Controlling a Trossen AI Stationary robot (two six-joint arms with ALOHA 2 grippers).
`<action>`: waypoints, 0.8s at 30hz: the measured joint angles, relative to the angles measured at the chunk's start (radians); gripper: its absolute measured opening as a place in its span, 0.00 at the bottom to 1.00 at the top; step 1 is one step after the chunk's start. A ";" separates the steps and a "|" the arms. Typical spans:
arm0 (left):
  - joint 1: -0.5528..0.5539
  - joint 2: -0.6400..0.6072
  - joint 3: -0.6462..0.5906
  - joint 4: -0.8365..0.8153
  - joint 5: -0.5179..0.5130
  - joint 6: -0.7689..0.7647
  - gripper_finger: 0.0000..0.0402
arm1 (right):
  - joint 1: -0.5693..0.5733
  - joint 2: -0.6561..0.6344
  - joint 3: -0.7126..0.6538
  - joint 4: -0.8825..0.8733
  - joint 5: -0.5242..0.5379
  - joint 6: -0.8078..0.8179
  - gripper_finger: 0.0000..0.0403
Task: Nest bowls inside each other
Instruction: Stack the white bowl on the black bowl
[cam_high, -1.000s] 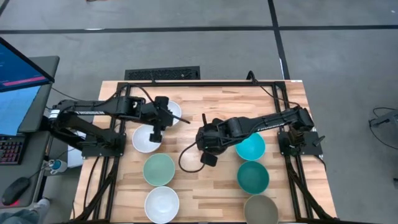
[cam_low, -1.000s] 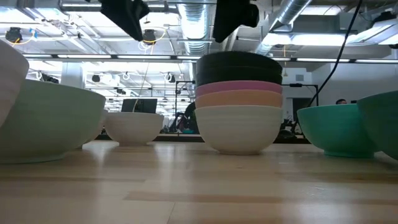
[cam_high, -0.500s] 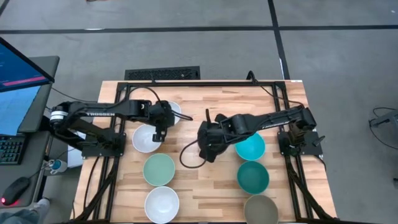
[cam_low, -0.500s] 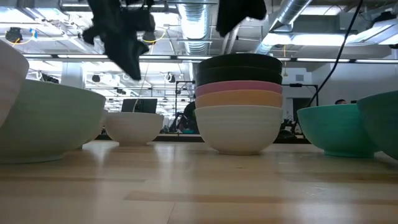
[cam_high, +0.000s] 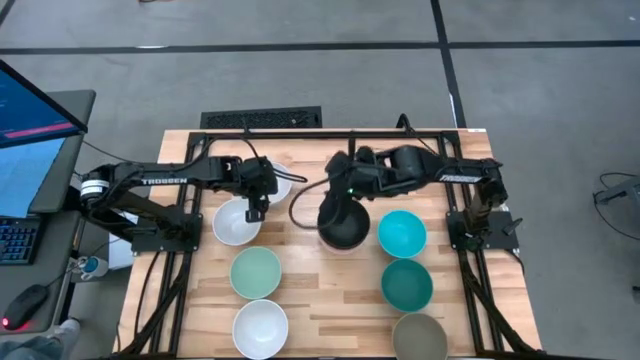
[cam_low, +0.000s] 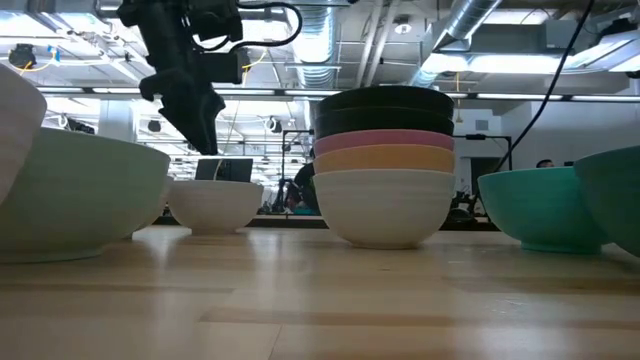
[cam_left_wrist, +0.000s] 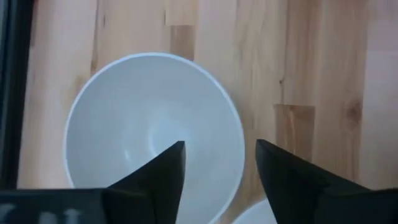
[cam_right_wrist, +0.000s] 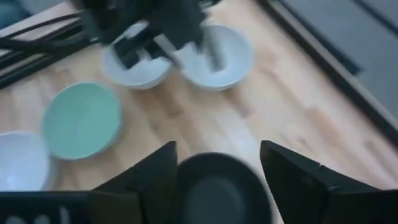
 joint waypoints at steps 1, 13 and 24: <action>0.000 0.000 0.000 0.000 0.006 0.000 0.49 | -0.009 0.000 0.012 -0.022 0.017 0.000 0.65; -0.018 0.105 -0.068 0.042 0.046 -0.029 0.49 | -0.079 0.000 0.048 -0.107 0.047 -0.060 0.66; -0.017 0.204 -0.067 0.162 -0.034 0.005 0.46 | -0.083 0.001 0.048 -0.143 0.044 -0.059 0.66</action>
